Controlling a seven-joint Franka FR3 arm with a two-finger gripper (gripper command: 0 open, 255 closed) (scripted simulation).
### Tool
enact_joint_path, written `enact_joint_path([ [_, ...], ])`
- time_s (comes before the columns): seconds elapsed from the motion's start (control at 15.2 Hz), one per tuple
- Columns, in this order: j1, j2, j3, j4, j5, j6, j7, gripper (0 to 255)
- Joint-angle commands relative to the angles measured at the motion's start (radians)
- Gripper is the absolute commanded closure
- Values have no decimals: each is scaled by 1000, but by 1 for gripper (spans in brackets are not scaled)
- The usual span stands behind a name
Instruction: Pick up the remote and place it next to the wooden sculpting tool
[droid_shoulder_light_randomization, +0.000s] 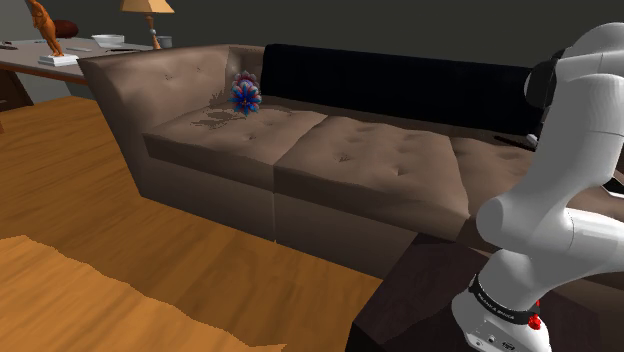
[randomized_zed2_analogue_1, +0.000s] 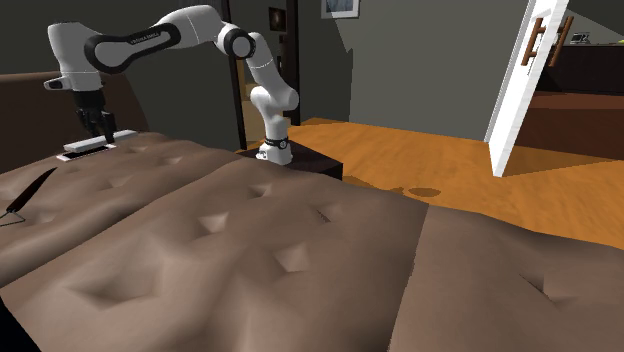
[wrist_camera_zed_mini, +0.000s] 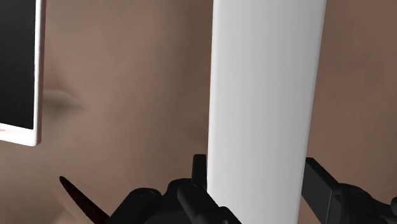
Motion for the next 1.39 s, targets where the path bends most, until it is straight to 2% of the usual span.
enact_joint_path([
  [0.0,-10,18,3,2,9,14,-11,255],
  [0.86,-13,71,23,-97,42,160,-32,255],
  [1.32,-13,74,24,-100,44,166,-34,255],
])
